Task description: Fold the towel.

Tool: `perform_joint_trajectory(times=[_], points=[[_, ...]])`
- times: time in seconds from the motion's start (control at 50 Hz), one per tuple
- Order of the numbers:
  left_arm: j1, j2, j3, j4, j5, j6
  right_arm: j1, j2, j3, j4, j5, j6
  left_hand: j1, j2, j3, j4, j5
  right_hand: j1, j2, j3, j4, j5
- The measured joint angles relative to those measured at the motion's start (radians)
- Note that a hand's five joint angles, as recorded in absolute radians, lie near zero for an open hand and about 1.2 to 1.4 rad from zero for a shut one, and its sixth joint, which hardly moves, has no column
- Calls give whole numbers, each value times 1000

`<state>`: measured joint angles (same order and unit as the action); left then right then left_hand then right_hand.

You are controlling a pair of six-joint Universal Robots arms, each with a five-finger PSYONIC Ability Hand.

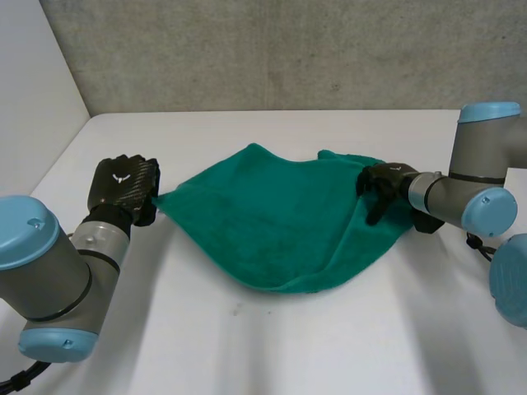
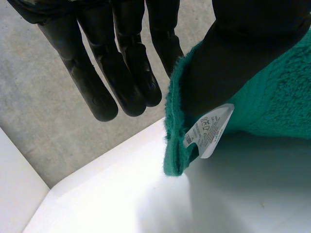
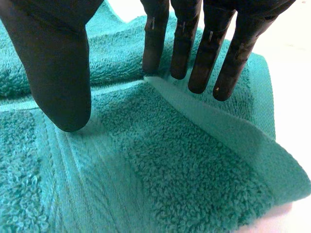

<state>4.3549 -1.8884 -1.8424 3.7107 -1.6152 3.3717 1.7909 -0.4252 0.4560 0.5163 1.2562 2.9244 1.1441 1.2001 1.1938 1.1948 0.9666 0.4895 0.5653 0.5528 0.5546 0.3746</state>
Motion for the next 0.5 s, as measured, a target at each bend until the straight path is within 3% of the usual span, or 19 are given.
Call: perform_joint_trajectory(times=[0.18,0.24,0.26,0.3,0.32,0.5], points=[[0,0,0,0,0,0,2,14,1,-1,6,-8,0,0,0,0,0,6,8,13,9,13],[0,0,0,0,0,0,3,17,1,-2,12,-10,0,0,0,0,0,67,82,97,94,89],[0,0,0,0,0,0,4,17,0,-2,16,-10,0,0,0,0,0,147,266,269,267,246],[0,0,0,0,0,0,4,16,0,-2,21,-10,0,0,0,0,0,174,337,351,340,318],[1,0,0,0,0,0,5,14,1,-3,30,-10,0,0,0,0,0,421,579,580,583,554],[5,0,1,0,-1,1,7,-3,6,-4,54,-17,0,0,0,0,0,492,604,625,634,601]])
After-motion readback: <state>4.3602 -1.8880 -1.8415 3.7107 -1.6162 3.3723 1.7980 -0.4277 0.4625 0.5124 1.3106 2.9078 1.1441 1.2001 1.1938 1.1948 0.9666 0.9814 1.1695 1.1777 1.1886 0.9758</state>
